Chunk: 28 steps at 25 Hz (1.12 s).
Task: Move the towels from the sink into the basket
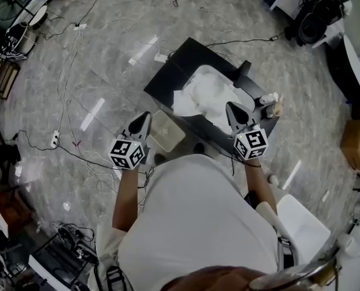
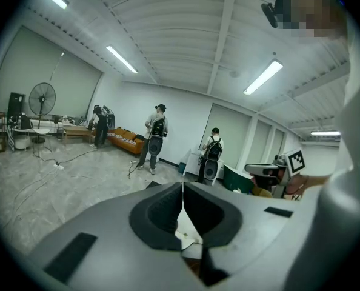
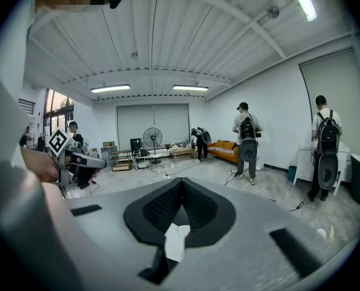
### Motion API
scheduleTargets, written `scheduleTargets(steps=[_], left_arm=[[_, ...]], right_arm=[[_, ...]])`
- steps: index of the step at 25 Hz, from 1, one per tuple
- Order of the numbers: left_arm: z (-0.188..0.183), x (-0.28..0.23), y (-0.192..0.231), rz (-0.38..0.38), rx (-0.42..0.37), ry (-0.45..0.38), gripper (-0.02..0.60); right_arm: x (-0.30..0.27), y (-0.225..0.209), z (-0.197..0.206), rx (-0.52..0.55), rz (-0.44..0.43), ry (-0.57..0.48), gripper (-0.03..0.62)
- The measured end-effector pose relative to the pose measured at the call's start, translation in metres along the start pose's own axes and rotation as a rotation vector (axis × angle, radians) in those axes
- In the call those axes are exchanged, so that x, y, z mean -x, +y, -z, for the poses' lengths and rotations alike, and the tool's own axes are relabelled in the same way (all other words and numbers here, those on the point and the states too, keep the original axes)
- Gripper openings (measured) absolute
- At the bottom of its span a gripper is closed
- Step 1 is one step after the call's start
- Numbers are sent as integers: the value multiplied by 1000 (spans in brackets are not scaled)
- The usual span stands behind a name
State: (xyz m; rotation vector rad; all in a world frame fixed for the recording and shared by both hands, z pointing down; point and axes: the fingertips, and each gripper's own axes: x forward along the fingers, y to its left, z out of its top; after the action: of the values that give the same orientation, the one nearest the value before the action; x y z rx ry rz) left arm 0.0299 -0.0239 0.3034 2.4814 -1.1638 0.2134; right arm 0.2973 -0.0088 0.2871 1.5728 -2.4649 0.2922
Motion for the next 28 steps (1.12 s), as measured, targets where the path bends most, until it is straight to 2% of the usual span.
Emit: scheduleTargets(steps=[6,10,13,22,28], left_arm=[[16,-17,-1,1,15,41,12],[38,-33,-9,7,39,95,12],[44,-57,-5,12,28,115,12],[92,-98,-22,-4,58,197,12],[125,-121,-23,-26,99,232,12]], right_arm=[[-15,-22,24,1,9,69,-3],[-26,-38,55,8,-11,154,6],[-51,-53,78,13,-34,196,28],[-99,-64,182,51,-182,408,205],[-139,-67,256,92,-236,535,350]])
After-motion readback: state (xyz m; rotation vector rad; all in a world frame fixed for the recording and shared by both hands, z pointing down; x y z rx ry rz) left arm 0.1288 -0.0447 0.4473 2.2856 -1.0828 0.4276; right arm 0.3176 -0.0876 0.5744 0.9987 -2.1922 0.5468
